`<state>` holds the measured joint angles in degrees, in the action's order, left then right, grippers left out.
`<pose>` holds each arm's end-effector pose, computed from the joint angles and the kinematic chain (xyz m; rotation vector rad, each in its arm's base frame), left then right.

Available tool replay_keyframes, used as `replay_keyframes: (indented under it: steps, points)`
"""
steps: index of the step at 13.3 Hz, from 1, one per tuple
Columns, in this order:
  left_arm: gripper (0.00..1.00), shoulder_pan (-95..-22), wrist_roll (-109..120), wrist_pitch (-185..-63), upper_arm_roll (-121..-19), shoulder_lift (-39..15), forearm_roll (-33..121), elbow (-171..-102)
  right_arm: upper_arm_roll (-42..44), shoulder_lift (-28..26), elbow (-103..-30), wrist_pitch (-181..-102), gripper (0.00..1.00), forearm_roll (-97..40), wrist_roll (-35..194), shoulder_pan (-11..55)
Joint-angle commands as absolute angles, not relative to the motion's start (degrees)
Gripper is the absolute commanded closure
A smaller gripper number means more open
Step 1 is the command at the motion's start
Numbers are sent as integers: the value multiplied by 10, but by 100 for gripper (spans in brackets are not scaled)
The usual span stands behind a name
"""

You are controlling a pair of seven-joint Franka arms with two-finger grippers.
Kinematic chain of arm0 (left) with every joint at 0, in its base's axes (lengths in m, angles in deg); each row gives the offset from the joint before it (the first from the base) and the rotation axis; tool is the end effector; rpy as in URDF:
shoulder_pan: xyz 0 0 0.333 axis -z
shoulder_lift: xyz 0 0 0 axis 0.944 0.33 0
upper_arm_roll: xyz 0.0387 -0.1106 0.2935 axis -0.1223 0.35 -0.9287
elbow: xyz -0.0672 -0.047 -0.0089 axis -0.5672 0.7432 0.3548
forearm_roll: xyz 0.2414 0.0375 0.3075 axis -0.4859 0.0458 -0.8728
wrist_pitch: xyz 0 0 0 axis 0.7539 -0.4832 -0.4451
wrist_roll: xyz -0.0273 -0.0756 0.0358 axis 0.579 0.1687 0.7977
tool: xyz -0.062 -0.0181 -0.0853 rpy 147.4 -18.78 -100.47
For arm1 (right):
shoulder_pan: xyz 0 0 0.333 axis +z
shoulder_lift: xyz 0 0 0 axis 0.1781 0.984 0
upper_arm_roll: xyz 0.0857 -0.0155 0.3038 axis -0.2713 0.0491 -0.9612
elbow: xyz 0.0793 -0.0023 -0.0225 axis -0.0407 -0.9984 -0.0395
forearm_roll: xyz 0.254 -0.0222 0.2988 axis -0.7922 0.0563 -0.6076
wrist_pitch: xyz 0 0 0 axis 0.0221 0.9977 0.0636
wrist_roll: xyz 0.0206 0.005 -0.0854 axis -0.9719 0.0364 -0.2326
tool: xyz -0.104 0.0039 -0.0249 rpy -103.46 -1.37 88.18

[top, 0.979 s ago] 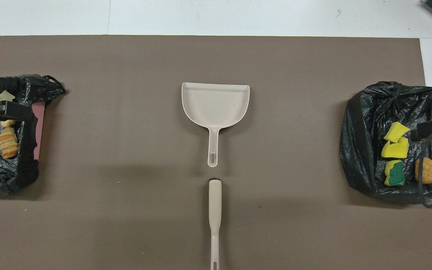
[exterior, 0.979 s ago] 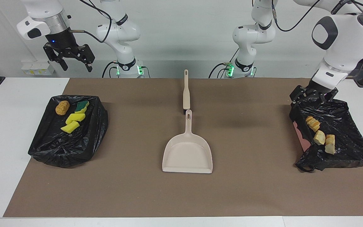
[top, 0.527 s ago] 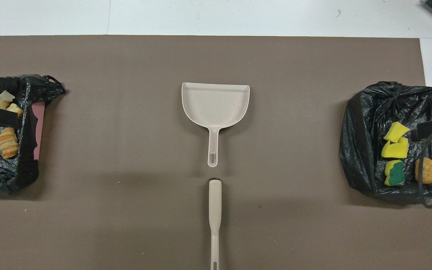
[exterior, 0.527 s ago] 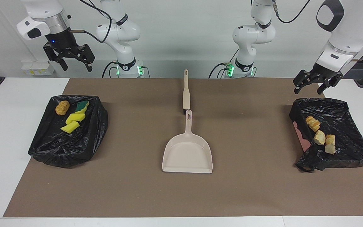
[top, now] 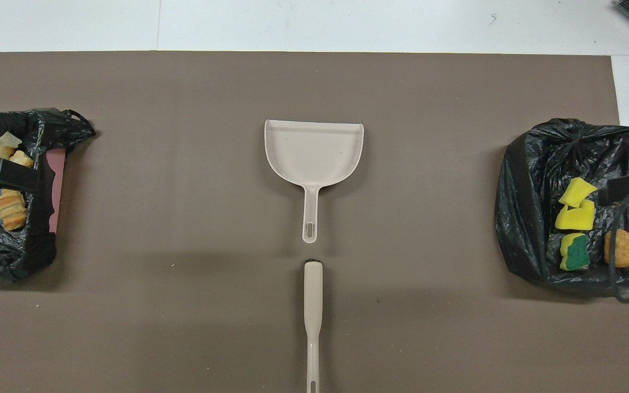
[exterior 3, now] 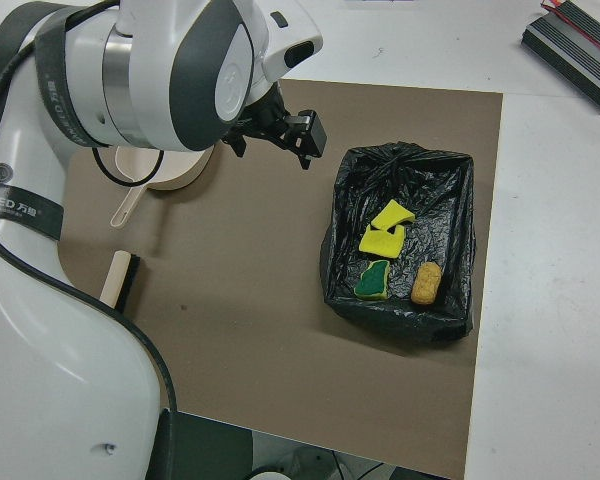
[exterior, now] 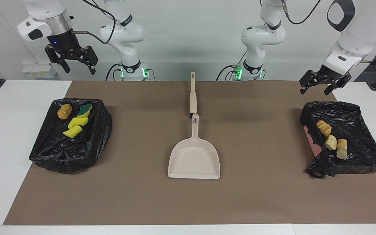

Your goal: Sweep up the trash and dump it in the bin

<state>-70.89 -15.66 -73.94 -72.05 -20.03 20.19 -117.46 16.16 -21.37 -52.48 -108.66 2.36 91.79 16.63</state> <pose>0.5593 -0.0109 0.6061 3.1141 -0.1741 -0.0946 0.5149 -0.0192 0.6725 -3.1352 0.1564 -0.0209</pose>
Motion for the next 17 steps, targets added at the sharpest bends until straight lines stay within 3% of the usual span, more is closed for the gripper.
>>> replay_keyframes:
  steps: [1, 17]
  points:
    - [0, -697, -162, -693, -723, -153, 192, -1097, 157, -221, -535, -1093, 0, 12, 903, 158]
    - [0, -694, -173, -700, -721, -158, 181, -1100, 157, -221, -535, -1093, 0, 12, 903, 158]
